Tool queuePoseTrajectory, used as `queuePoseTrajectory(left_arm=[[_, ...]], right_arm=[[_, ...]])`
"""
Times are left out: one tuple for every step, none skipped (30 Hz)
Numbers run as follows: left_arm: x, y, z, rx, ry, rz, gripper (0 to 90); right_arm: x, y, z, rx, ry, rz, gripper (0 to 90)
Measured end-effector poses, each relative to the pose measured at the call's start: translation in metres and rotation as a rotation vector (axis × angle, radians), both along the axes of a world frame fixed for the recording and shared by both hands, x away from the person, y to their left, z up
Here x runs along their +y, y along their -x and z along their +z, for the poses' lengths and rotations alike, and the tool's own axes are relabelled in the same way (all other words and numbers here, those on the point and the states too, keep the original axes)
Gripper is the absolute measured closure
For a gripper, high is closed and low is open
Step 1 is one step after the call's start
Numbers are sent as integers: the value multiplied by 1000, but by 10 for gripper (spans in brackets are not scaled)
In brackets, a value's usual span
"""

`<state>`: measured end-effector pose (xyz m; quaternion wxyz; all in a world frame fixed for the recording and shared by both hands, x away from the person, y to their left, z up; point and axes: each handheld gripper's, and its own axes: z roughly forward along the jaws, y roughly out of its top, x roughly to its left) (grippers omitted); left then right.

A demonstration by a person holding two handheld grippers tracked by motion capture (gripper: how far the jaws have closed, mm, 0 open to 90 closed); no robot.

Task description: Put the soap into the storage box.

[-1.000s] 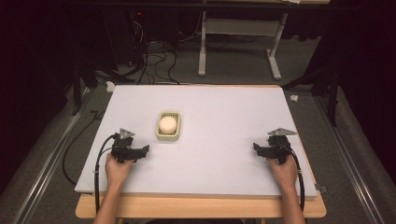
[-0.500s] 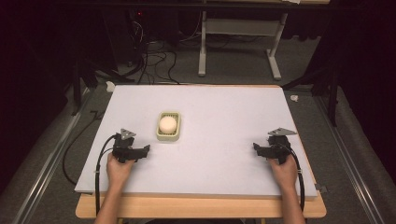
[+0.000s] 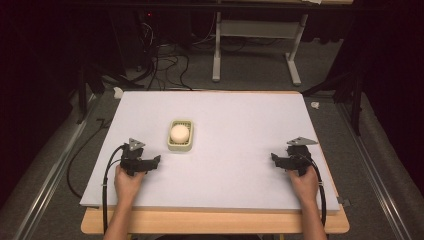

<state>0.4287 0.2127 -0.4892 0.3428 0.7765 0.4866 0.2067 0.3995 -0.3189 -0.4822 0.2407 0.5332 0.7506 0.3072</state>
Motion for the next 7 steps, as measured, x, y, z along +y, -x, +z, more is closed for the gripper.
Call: queuePoseTrajectory(left_arm=[[0, 0, 0, 0, 0, 0, 174], [0, 0, 0, 0, 0, 0, 174], [0, 0, 0, 0, 0, 0, 174], [0, 0, 0, 0, 0, 0, 174], [0, 0, 0, 0, 1, 0, 174], [0, 0, 0, 1, 1, 0, 174], [0, 0, 0, 1, 1, 0, 174]], right_arm=[[0, 0, 0, 0, 1, 0, 232], [0, 0, 0, 0, 1, 0, 232], [0, 0, 0, 0, 0, 0, 232], [0, 0, 0, 0, 0, 0, 232], [0, 0, 0, 0, 0, 0, 231], [0, 0, 0, 0, 0, 0, 232], [0, 0, 0, 0, 0, 0, 232]])
